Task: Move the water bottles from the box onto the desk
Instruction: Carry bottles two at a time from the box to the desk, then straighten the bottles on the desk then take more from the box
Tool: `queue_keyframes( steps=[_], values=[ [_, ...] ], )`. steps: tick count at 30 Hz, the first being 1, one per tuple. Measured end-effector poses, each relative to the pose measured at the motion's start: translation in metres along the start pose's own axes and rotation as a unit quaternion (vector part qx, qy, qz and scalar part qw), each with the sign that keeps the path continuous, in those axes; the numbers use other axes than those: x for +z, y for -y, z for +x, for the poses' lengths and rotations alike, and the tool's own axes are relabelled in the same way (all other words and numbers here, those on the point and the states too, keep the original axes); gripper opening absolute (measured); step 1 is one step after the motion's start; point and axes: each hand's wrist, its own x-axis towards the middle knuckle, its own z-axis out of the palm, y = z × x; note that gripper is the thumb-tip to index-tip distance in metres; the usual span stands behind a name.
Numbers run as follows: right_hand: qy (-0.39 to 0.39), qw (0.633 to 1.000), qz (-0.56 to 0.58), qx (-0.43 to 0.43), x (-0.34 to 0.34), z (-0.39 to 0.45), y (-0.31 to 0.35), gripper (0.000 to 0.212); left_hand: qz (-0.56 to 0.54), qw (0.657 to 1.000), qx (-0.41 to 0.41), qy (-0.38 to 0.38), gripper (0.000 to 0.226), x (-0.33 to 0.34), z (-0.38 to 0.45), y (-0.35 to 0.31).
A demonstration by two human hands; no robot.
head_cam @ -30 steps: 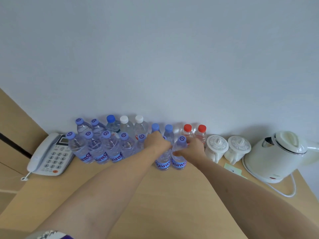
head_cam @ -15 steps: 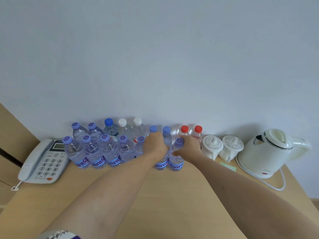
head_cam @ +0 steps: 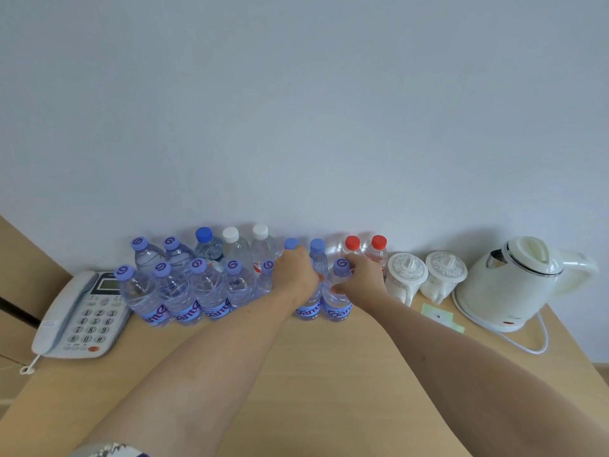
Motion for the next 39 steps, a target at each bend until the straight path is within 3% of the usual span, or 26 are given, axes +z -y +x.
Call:
queue_keyframes(
  steps=[6, 11, 14, 19, 25, 30, 39],
  values=[
    [0.007, 1.0, -0.006, -0.008, -0.001, -0.005, 0.003, 0.029, 0.016, 1.0, 0.017, 0.016, 0.034, -0.004, -0.005, 0.002],
    [0.002, 0.999, -0.035, 0.007, -0.002, -0.013, 0.009, 0.035, 0.037, 0.998, 0.044, 0.02, 0.015, -0.021, -0.01, -0.003],
    [-0.012, 0.999, -0.049, 0.019, -0.004, -0.019, 0.013, 0.035, 0.061, 0.995, 0.078, 0.012, 0.028, -0.034, -0.012, -0.005],
    [-0.05, 0.996, -0.067, 0.021, -0.016, -0.037, 0.021, 0.072, 0.089, 0.989, 0.122, -0.002, 0.022, -0.051, -0.021, -0.008],
    [-0.095, 0.987, -0.124, 0.048, -0.044, -0.074, 0.019, 0.059, 0.1, 0.978, 0.182, 0.015, 0.041, -0.053, -0.037, -0.029],
    [-0.145, 0.964, -0.186, 0.125, -0.069, -0.131, 0.0, 0.079, 0.093, 0.955, 0.276, 0.046, 0.053, -0.029, -0.062, -0.057],
    [-0.213, 0.911, -0.229, 0.27, -0.111, -0.252, -0.047, 0.083, 0.081, 0.884, 0.444, 0.122, 0.074, 0.019, -0.143, -0.137]
  ],
)
